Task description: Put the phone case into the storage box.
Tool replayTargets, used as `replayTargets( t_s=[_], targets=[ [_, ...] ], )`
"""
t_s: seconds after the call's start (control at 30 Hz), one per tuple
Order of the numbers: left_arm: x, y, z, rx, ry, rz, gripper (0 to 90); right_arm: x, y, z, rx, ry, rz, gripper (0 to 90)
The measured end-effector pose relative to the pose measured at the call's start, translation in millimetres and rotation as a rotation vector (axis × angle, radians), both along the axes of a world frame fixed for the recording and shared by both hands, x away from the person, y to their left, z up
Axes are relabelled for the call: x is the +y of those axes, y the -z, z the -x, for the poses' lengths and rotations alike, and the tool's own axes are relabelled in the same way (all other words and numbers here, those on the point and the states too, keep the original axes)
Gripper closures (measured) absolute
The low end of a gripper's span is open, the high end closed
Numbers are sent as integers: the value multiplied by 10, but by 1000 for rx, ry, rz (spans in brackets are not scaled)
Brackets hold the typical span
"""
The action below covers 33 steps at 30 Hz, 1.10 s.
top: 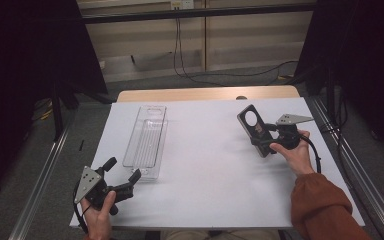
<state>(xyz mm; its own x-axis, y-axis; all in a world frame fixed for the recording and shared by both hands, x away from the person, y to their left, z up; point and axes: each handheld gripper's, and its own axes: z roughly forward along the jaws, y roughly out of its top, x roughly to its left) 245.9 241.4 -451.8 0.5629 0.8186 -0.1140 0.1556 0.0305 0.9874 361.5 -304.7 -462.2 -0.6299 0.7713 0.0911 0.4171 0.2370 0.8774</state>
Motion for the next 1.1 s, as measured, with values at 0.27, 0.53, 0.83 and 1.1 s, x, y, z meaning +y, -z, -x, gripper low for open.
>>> replayTargets(
  t_s=[0.27, 0.53, 0.83, 1.1],
  targets=[
    [9, 5, -1, 3, 3, 0, 29, 63, -48, 96, -23, -38, -13, 122],
    [-5, 2, -3, 5, 6, -1, 30, 106, -55, 227, -35, -68, -34, 122],
    [2, -1, -2, 9, 7, 2, 29, 179, -65, 376, -59, -106, -58, 122],
    [-5, -14, 4, 10, 16, -3, 29, 224, -82, 540, -81, -136, -97, 122]
  ],
)
